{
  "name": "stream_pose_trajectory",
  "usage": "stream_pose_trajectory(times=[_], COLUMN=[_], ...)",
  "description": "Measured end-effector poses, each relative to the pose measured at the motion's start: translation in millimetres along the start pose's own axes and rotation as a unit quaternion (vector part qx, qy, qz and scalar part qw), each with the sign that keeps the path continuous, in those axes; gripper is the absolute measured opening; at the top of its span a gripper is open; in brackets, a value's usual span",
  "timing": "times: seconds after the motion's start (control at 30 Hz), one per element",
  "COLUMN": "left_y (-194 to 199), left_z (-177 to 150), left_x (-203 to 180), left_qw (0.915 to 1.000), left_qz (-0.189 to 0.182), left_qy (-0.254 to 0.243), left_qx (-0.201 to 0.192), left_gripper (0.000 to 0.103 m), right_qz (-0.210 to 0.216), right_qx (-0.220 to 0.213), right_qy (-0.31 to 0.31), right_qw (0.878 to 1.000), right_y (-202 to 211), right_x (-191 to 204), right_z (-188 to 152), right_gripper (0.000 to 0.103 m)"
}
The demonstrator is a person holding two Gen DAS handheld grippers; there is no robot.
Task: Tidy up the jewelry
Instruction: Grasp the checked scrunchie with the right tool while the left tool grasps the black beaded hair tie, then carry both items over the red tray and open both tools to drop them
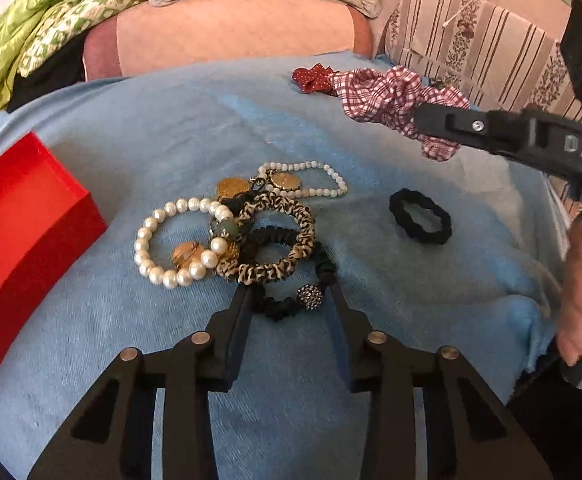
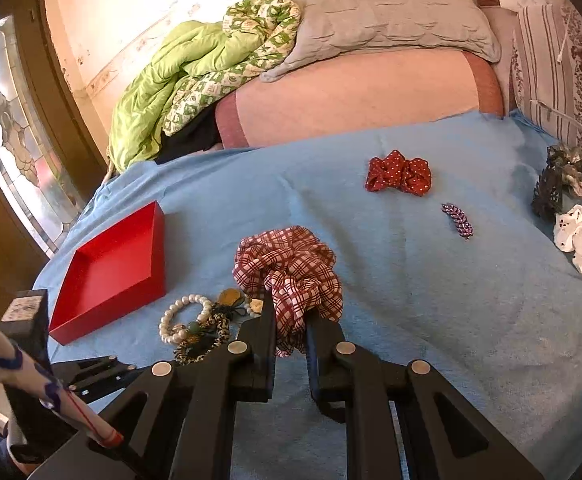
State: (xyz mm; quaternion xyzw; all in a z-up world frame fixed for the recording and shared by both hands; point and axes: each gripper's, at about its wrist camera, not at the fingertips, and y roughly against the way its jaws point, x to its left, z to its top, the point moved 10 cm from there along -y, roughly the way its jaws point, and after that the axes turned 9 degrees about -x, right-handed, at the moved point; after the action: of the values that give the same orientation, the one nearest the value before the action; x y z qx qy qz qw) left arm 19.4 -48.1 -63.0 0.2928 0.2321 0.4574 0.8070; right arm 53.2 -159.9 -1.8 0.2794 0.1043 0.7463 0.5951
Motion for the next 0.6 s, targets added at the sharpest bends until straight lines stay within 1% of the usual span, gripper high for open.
stream_pose_trajectory(times=[0.1,0.17,0.2,0.23,0.27,0.3,0.37,0.5,0.6], left_y=[-2.6,-3.5,-3.4,-3.1,-3.2,-2.0,2.0,15.4,27.8], left_z=[3.5,3.8,5.4,6.4,6.7,7.4,7.2,6.8,4.3], left_x=[-1.5,-2.3,-1.6,-0.5,0.9,1.8,-0.1,-13.1,-22.4], left_qw=[0.9999,0.9998,0.9997,0.9997,0.9996,0.9996,0.9997,0.9992,0.9987], left_qz=[0.011,0.011,0.012,0.014,0.015,0.015,0.005,-0.012,-0.026], left_qy=[-0.006,-0.013,-0.013,-0.011,-0.011,-0.009,-0.004,-0.015,-0.010], left_qx=[-0.006,-0.010,-0.015,-0.019,-0.020,-0.022,-0.025,-0.036,-0.042], left_gripper=[0.036,0.036,0.034,0.024,0.019,0.018,0.018,0.018,0.018], right_qz=[0.000,0.001,0.001,0.001,0.001,0.001,0.001,-0.002,-0.002], right_qx=[0.000,0.000,0.000,0.000,-0.001,-0.003,-0.006,-0.012,-0.016], right_qy=[0.004,0.005,0.007,0.007,0.007,0.006,0.006,0.007,0.002], right_qw=[1.000,1.000,1.000,1.000,1.000,1.000,1.000,1.000,1.000], right_y=[0.5,1.2,1.5,1.9,2.4,3.4,4.7,9.6,13.3], right_x=[1.3,2.4,2.7,2.4,2.7,2.9,3.9,3.7,2.2], right_z=[-0.8,-0.9,-1.0,-0.6,-0.2,0.9,2.4,3.9,6.4], right_gripper=[0.013,0.013,0.013,0.013,0.013,0.013,0.013,0.013,0.013])
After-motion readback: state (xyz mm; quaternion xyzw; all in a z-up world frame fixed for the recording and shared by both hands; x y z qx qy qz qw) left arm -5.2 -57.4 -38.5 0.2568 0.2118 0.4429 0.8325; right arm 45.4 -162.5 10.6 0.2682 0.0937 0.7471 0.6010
